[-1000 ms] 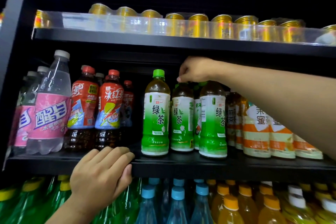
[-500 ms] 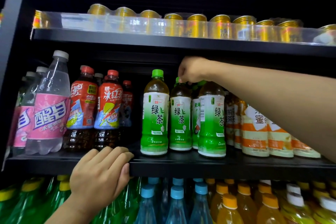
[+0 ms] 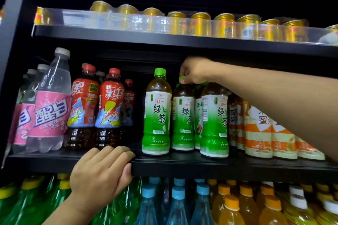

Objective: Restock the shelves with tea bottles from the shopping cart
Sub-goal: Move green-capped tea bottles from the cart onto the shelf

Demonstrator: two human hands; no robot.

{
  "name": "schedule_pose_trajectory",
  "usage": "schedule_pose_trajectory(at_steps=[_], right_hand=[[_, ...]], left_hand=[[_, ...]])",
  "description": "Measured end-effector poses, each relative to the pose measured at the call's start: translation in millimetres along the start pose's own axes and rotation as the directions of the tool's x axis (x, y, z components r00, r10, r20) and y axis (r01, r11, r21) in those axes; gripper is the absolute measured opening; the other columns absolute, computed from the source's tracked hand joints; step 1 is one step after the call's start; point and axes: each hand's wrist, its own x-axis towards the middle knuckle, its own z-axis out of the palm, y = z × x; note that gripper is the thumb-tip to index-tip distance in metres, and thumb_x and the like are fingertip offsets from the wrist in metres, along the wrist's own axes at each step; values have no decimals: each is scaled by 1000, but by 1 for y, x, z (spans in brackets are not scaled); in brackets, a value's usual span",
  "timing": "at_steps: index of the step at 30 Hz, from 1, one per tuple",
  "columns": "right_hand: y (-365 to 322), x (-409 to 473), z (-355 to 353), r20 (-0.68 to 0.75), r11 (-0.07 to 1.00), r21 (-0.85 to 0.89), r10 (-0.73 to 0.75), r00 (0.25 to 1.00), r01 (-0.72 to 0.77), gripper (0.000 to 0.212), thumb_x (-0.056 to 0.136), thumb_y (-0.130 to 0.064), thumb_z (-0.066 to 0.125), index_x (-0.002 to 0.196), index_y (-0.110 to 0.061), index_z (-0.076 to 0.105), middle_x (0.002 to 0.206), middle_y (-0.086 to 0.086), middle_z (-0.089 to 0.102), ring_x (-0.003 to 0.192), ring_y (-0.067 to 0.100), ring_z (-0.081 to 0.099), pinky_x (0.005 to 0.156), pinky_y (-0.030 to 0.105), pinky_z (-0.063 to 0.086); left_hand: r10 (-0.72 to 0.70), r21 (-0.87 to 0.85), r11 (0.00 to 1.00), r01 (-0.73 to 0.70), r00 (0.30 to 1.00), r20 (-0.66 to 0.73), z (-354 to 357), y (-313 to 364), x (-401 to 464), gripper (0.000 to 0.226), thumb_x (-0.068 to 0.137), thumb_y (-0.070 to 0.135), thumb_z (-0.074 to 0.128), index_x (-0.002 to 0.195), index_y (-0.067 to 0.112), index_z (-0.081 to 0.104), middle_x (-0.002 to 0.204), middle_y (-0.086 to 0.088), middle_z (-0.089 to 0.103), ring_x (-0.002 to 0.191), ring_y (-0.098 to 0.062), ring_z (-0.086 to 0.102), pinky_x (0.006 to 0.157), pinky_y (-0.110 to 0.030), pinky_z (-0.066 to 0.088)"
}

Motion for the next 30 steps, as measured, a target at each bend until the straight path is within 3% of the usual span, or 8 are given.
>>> schedule_pose_trajectory(at_steps=[6,11,18,25,30], right_hand=[[5,-5,-2,6,998,13,-56,998,56,33,95,-30,70,123,-13,66,123,7,68,109,25,63,87,30,50],[4,-4,3,-51,997,-60,-45,998,42,37,91,-44,73,118,-20,69,110,5,70,98,26,63,88,40,56],[4,0,2,-49,999,-9,-44,998,44,27,89,-36,76,109,-21,69,112,6,71,99,25,64,90,38,55],[5,0,-1,-21,997,15,-71,997,71,30,92,-30,74,117,-15,68,114,5,69,95,20,60,85,31,50],[5,2,2,-54,997,-12,-74,996,73,22,89,-39,76,101,-24,65,109,5,70,97,24,63,87,35,55]], left_hand=[[5,-18,1000,-5,1000,3,-2,0,0,44,103,29,39,90,13,78,95,1,75,66,-24,66,62,-36,35],[-8,-25,1000,8,1000,7,-1,-1,-1,41,102,29,42,93,13,80,97,0,75,67,-25,66,62,-36,36],[-20,-26,999,21,999,32,-4,0,2,45,103,34,39,91,13,78,94,2,74,64,-25,64,61,-37,34],[-23,-28,999,24,999,32,-2,0,-1,45,102,35,40,91,12,78,94,0,74,65,-25,66,61,-37,36],[-3,-16,1000,3,1000,10,-1,-1,-1,45,101,35,41,91,12,79,95,-1,75,66,-26,67,62,-37,36]])
